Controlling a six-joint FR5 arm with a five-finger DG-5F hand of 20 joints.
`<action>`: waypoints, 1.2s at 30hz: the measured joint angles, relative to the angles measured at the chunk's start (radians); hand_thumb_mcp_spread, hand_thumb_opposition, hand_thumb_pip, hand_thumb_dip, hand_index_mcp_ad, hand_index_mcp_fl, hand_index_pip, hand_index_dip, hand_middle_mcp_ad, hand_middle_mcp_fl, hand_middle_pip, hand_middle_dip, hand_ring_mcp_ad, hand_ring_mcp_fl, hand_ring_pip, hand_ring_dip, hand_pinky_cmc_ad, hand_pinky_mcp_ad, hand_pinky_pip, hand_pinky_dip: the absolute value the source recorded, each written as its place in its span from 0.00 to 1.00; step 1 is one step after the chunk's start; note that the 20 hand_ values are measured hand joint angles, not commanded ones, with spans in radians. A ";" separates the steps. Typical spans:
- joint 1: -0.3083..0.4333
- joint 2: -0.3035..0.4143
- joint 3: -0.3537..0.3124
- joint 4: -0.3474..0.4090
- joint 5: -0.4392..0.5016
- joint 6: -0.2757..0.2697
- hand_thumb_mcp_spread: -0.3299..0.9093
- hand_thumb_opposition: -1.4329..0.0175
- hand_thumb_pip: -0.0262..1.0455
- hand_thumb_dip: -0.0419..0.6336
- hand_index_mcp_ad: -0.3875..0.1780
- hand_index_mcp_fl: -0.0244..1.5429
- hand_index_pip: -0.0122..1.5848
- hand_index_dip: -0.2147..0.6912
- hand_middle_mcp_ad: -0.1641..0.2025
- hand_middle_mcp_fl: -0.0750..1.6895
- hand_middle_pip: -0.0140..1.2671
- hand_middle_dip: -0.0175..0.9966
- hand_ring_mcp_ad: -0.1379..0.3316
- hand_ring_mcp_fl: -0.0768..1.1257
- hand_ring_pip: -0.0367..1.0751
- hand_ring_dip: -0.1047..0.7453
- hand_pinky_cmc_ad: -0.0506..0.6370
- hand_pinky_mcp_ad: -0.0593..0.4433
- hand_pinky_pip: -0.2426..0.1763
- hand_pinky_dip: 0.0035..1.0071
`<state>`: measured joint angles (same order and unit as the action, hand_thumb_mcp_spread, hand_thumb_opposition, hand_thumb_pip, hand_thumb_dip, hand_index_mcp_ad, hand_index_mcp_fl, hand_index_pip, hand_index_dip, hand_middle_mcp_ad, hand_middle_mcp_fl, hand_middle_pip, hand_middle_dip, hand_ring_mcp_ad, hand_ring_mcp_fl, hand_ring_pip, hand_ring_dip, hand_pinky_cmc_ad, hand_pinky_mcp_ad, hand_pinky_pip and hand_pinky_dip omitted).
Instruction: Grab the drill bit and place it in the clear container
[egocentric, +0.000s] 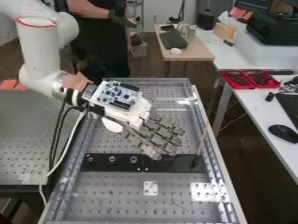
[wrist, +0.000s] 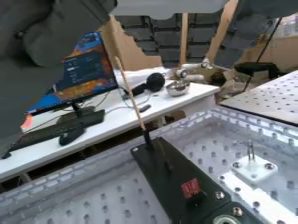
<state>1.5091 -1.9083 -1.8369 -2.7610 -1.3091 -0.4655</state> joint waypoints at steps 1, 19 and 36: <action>0.000 -0.006 0.001 0.000 0.003 0.004 0.35 0.49 0.32 0.08 0.98 0.02 0.05 0.27 0.92 0.07 0.12 0.04 0.65 0.09 0.13 0.08 0.54 0.55 0.36 0.22; -0.007 -0.099 0.048 0.007 0.039 0.045 0.33 0.46 0.38 0.07 1.00 0.02 0.05 0.29 0.96 0.07 0.13 0.04 0.71 0.09 0.13 0.08 0.56 0.58 0.32 0.24; -0.040 -0.169 0.082 0.094 0.058 0.040 0.43 0.46 0.50 0.09 0.93 0.04 0.07 0.24 0.96 0.08 0.13 0.04 0.70 0.08 0.12 0.08 0.56 0.57 0.33 0.29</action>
<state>1.4696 -2.0776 -1.7554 -2.6666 -1.2506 -0.4255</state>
